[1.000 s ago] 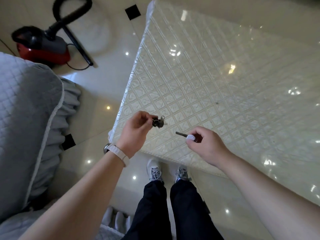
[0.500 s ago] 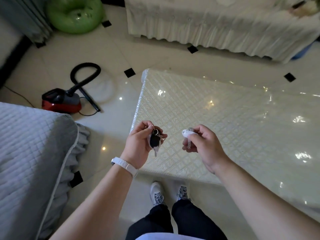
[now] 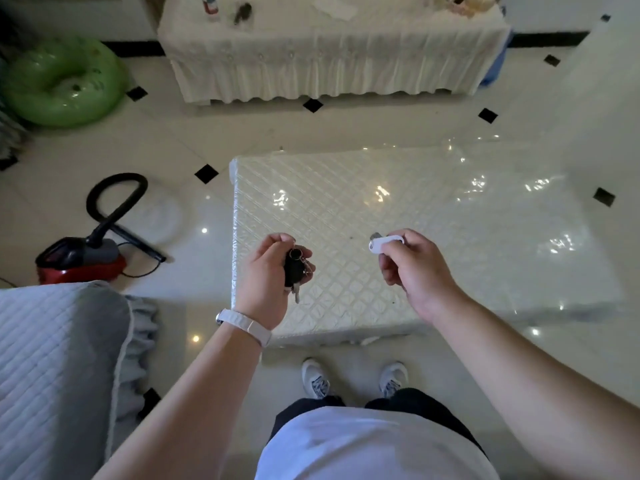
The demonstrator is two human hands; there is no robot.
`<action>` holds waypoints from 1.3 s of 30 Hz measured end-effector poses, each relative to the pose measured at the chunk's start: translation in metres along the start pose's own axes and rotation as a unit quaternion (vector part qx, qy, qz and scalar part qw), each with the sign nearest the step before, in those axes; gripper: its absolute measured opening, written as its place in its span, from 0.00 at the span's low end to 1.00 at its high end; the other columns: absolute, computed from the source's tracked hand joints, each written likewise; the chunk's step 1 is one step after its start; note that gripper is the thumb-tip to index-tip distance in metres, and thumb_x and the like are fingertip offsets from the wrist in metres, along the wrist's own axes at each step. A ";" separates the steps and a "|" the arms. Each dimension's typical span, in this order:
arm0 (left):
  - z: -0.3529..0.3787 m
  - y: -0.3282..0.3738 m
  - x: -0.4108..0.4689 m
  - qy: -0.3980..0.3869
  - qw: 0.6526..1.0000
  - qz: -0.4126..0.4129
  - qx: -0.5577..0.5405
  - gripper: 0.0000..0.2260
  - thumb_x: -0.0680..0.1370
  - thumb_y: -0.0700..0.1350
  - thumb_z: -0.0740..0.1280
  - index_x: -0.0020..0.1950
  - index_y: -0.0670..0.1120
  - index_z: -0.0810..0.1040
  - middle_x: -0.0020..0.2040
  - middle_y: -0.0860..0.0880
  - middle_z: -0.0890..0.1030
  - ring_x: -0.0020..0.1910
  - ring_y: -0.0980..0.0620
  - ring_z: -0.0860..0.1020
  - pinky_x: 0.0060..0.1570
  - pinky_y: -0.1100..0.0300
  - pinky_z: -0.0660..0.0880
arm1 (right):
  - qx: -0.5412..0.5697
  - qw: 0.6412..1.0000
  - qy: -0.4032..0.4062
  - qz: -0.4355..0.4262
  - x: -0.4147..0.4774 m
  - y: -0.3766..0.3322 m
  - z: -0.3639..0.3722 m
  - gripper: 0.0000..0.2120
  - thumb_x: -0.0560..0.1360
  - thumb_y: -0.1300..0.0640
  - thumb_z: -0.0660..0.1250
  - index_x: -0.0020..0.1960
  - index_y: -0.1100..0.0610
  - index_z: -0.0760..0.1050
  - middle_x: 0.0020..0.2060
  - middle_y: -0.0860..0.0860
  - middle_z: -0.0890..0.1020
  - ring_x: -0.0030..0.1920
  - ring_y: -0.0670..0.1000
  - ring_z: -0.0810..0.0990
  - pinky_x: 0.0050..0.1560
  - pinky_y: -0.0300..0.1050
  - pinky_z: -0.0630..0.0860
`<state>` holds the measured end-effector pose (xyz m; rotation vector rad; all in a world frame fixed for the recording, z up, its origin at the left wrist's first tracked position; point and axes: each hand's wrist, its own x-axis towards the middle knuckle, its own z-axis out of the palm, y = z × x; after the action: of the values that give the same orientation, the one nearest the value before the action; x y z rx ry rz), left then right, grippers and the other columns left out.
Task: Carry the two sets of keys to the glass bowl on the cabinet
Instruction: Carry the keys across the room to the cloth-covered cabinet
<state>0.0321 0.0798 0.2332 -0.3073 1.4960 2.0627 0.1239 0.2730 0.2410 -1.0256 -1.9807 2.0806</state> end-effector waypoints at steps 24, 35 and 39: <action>0.348 -0.152 -0.083 -0.133 0.973 -0.134 0.133 0.03 0.76 0.39 0.62 0.46 0.40 0.74 0.34 0.43 0.80 0.28 0.47 0.76 0.29 0.58 0.74 | 0.144 0.952 0.270 -0.008 -0.104 0.027 -0.361 0.05 0.72 0.63 0.65 0.39 0.56 0.75 0.26 0.49 0.76 0.25 0.50 0.70 0.26 0.40 0.67; 0.508 -0.245 -0.152 -0.225 0.935 -0.160 0.223 0.03 0.74 0.40 0.63 0.45 0.40 0.74 0.39 0.42 0.79 0.31 0.47 0.76 0.32 0.56 0.75 | 0.205 0.916 0.344 -0.037 -0.171 0.052 -0.525 0.07 0.72 0.63 0.66 0.36 0.56 0.75 0.26 0.49 0.75 0.26 0.50 0.69 0.27 0.42 0.67; 0.548 -0.263 -0.159 -0.266 0.918 -0.168 0.242 0.04 0.75 0.41 0.63 0.45 0.41 0.74 0.39 0.42 0.79 0.30 0.47 0.77 0.33 0.56 0.76 | 0.244 0.894 0.373 -0.044 -0.182 0.063 -0.557 0.13 0.72 0.61 0.67 0.30 0.50 0.76 0.26 0.49 0.75 0.26 0.50 0.69 0.28 0.42 0.66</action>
<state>0.3870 0.5946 0.2934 0.1758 1.4219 1.3056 0.5754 0.6479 0.2929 -1.3063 -1.0442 1.6227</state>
